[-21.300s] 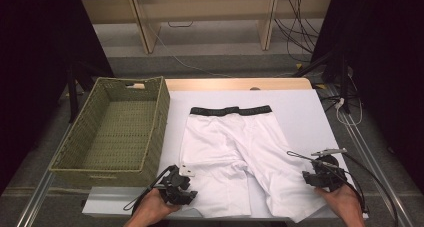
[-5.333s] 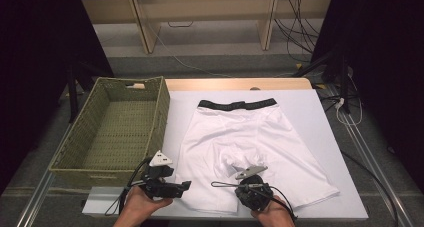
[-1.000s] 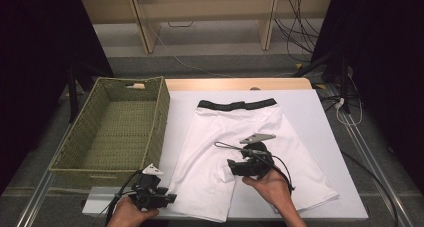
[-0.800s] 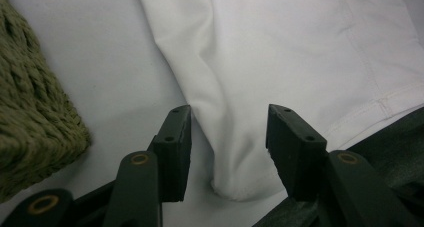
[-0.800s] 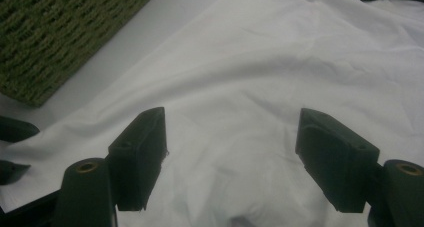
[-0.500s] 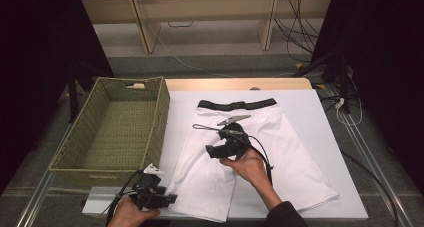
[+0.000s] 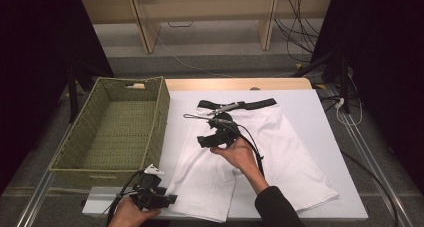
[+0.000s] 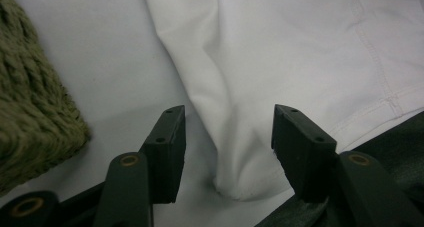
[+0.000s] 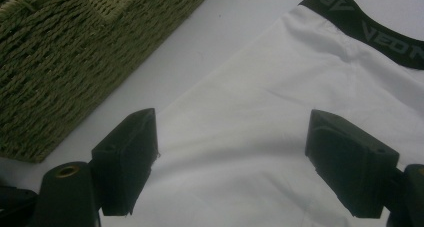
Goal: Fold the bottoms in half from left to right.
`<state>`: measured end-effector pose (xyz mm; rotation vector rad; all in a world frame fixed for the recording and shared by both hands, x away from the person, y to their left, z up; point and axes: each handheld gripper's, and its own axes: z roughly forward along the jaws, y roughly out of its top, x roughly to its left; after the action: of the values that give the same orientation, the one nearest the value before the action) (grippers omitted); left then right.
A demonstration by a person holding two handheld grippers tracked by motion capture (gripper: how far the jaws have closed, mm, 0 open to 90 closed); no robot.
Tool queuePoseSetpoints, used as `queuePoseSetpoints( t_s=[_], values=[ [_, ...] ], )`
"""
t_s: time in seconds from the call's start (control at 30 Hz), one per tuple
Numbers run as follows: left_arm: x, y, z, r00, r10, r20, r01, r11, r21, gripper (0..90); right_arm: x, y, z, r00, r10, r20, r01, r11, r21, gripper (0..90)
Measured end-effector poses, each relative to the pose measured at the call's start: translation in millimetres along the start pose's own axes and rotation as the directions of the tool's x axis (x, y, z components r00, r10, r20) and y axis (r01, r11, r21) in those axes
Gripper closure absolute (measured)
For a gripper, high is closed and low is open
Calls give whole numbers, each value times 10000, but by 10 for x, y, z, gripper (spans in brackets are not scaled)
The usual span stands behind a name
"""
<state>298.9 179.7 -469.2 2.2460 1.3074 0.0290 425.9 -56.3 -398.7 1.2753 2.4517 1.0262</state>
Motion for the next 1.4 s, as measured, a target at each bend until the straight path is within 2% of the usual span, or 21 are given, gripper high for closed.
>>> queuePoseSetpoints(
  t_s=[0.1, 0.27, 0.43, 0.53, 0.73, 1.0, 1.1, 1.4],
  values=[
    [-1, 22, 26, 9999, 76, 81, -77, 9999, 108, 536, -14, 16, 32, 10000, -11, -23, 11, 10000, 52, 219],
    [12, 46, 69, 9998, 1, 206, -5, 9999, 163, 679, -67, 54, 103, 9998, 156, -104, -155, 9998, 159, 221],
    [1, 52, 77, 9996, -49, 283, 46, 9999, 115, 870, -93, 90, 166, 9998, 206, -57, -204, 9994, 292, 225],
    [-25, 54, 64, 9997, 110, 208, -111, 9999, 44, 881, -99, 97, 183, 9999, 151, -19, -150, 9993, 335, 228],
    [-156, 97, -57, 9985, 485, 236, -465, 9958, -785, 884, -128, 106, 188, 9996, 285, 36, -286, 9989, 375, 235],
    [-401, 271, -181, 9923, 1092, 582, -983, 9813, -1656, 883, -136, 158, 266, 9996, 294, -4, -294, 9980, 563, 251],
    [-445, 336, -209, 9904, 1233, 620, -1103, 9772, -1812, 883, -135, 202, 307, 9991, 413, -73, -408, 9975, 571, 263],
    [-575, 494, -266, 9813, 1726, 849, -1502, 9633, -2224, 884, -104, 324, 435, 9991, 381, -182, -365, 9958, 842, 289]
  ],
)
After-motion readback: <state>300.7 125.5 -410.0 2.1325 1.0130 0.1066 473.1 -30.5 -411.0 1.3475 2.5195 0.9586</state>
